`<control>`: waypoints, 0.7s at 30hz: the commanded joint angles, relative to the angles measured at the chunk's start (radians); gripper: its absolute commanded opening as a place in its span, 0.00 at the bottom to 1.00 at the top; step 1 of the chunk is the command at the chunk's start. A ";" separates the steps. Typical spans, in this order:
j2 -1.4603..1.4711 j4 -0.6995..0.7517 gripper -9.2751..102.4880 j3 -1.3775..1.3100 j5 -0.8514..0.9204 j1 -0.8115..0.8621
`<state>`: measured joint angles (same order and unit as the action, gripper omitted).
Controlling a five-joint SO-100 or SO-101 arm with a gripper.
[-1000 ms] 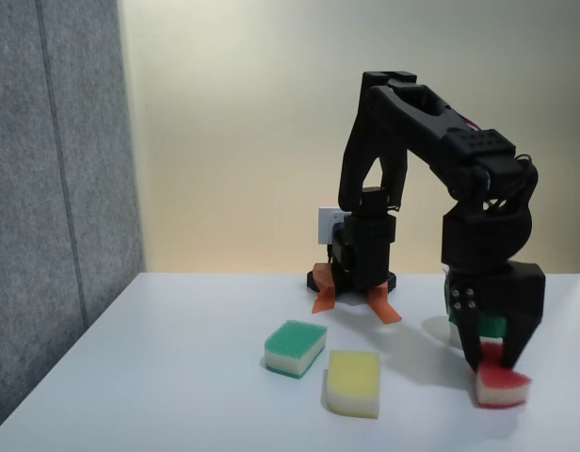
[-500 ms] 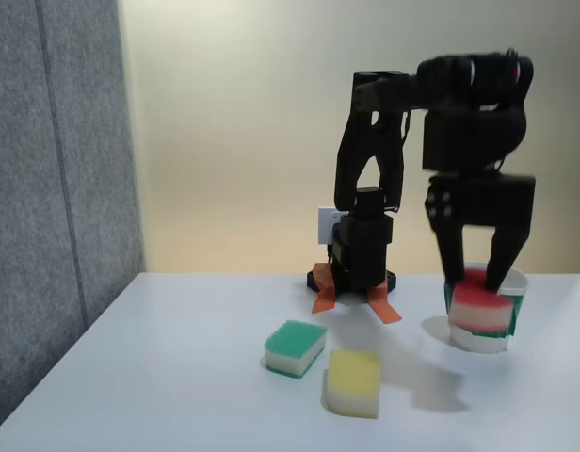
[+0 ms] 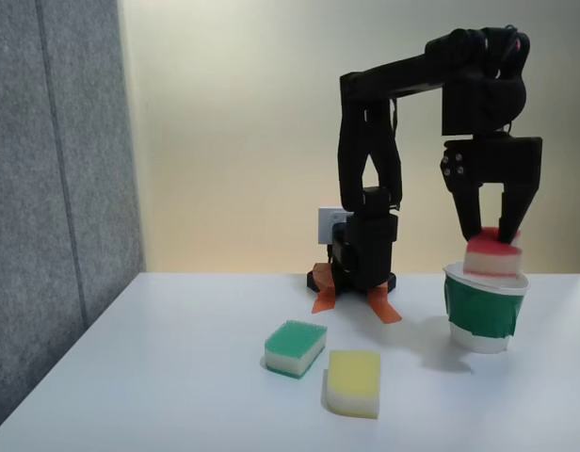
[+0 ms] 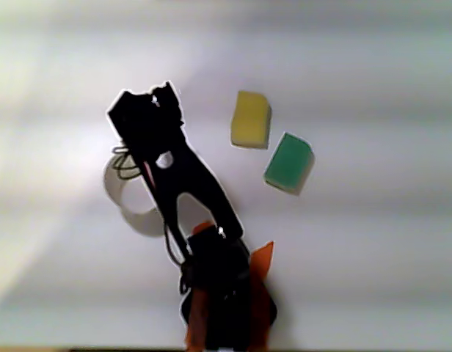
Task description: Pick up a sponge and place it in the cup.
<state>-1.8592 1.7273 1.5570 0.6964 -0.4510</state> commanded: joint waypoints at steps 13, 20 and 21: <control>-0.213 -0.037 0.08 0.206 -0.250 -0.190; -0.241 -0.066 0.08 0.253 -0.305 -0.230; -0.242 -0.066 0.09 0.255 -0.314 -0.235</control>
<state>-2.0586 1.6613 1.8055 0.3866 -0.6581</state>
